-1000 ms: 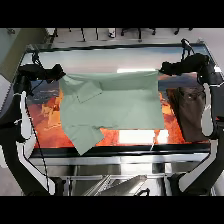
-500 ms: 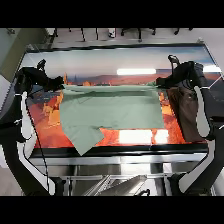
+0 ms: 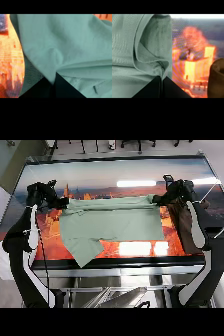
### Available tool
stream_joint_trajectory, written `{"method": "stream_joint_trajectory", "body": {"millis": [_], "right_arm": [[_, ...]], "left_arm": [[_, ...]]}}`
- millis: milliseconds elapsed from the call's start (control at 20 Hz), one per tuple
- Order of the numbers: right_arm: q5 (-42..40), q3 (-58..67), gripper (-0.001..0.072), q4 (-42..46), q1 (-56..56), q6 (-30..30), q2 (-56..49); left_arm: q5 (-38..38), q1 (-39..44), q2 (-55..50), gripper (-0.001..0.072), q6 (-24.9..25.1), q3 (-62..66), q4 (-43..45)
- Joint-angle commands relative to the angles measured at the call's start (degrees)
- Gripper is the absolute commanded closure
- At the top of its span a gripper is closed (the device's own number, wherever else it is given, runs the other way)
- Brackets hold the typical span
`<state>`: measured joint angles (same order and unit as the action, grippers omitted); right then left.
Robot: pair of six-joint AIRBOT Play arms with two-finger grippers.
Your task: Fold the shirts.
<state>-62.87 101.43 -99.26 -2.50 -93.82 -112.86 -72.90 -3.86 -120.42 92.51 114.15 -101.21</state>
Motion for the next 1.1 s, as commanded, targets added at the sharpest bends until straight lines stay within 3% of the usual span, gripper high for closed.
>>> {"method": "stream_joint_trajectory", "body": {"millis": [0, 200, 250, 300, 350, 400, 450, 600, 750, 900, 1050], "right_arm": [[-0.09, -0.07, 0.0693, 0.44, 0.22, 0.87, -0.37], [-0.07, -0.04, 0.0693, -1.55, 0.28, 0.87, -0.37], [-0.11, -0.04, 0.0692, -2.08, 0.31, 0.9, -0.37], [-0.37, -0.04, 0.0681, -3.06, 0.31, 0.9, -0.37], [-0.83, -0.04, 0.061, -4.13, 0.31, 0.9, -0.31], [-1.36, 0.02, 0.0409, -4.57, 0.31, 0.9, -0.11], [-2.47, 0.22, 0.0296, -4.66, 0.26, 0.9, 0.46], [-8.46, 2.29, 0.0294, -3.19, -1.05, 0.9, 4.5], [-14.73, 2.05, 0.0295, -0.13, -3.96, 0.85, 11.47], [-16.74, -7.37, 0.0341, -0.44, -7.82, 0.0, 19.12], [-16.59, -25.07, 0.0341, -6.32, -12.59, -4.83, 27.71]], "left_arm": [[0.52, 0.55, -0.59, 0.0695, -0.22, 0.02, 1.09], [0.35, 0.72, -0.57, 0.0694, -0.2, 0.04, 0.52], [0.09, 0.74, -0.48, 0.0624, -0.22, 0.04, 0.5], [-0.48, 0.92, -0.35, 0.037, -0.22, 0.09, -0.02], [-1.46, 0.96, -0.31, 0.0134, -0.24, 0.57, -1.14], [-3.02, 0.94, -0.31, 0.0079, -0.24, 1.6, -2.38], [-5.6, 0.94, -0.28, 0.0078, -0.24, 3.41, -3.41], [-13.2, 0.28, 2.32, 0.0078, -1.14, 6.82, -3.85], [-15.98, -2.78, 11.85, 0.0079, -2.86, -0.39, -3.76], [-18.25, -6.25, 23.04, 0.008, -3.74, -16.02, -3.85], [-13.66, -7.67, 35.8, 0.0079, -3.72, -42.14, -6.12]]}}
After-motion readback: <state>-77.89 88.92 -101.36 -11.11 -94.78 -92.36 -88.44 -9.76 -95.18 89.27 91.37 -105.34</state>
